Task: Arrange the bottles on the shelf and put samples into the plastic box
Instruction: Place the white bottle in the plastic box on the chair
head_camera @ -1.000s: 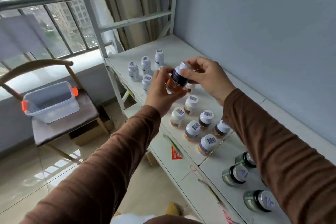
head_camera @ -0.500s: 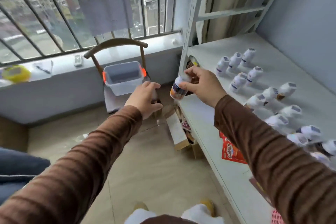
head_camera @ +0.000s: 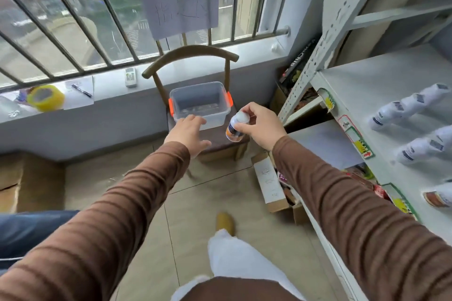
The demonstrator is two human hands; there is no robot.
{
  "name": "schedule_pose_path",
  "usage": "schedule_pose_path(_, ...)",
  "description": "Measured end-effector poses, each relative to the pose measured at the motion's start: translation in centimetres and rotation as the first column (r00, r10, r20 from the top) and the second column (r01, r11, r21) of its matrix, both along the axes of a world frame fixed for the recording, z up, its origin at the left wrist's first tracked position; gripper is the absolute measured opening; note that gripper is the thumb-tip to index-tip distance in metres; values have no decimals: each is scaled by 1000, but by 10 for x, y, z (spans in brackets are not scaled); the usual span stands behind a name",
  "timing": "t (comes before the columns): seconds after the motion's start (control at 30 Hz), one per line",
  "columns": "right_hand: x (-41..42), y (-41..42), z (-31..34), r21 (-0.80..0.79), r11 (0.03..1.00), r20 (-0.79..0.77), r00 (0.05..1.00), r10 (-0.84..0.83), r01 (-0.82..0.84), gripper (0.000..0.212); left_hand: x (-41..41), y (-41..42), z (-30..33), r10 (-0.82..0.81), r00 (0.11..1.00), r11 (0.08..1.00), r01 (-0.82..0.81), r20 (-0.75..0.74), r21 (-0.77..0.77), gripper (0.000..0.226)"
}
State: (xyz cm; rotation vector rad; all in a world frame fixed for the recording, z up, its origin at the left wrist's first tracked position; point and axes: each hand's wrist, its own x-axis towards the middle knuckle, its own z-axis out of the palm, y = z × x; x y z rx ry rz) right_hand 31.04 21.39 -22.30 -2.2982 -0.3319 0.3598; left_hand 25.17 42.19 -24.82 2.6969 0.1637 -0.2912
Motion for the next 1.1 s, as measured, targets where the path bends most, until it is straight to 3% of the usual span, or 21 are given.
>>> schedule_pose_path(0.23, 81, 71, -37, -45, 999, -48, 999, -15, 13, 35, 70, 67, -31, 24, 993, 999, -18, -118, 50, 58)
schedule_pose_path(0.5, 160, 152, -90, -113, 987, -144, 981, -133, 117, 30, 160, 141, -86, -60, 984, 995, 72, -169, 64, 52)
schedule_pose_path(0.83, 232, 226, -204, -354, 930, -245, 950, -192, 97, 28, 243, 187, -190, -167, 959, 978, 191, -227, 87, 46)
schedule_pose_path(1.1, 286, 243, -305, -451, 892, -333, 922, -196, 27, 26, 284, 191, -270, -222, 937, 949, 271, -271, 161, 44)
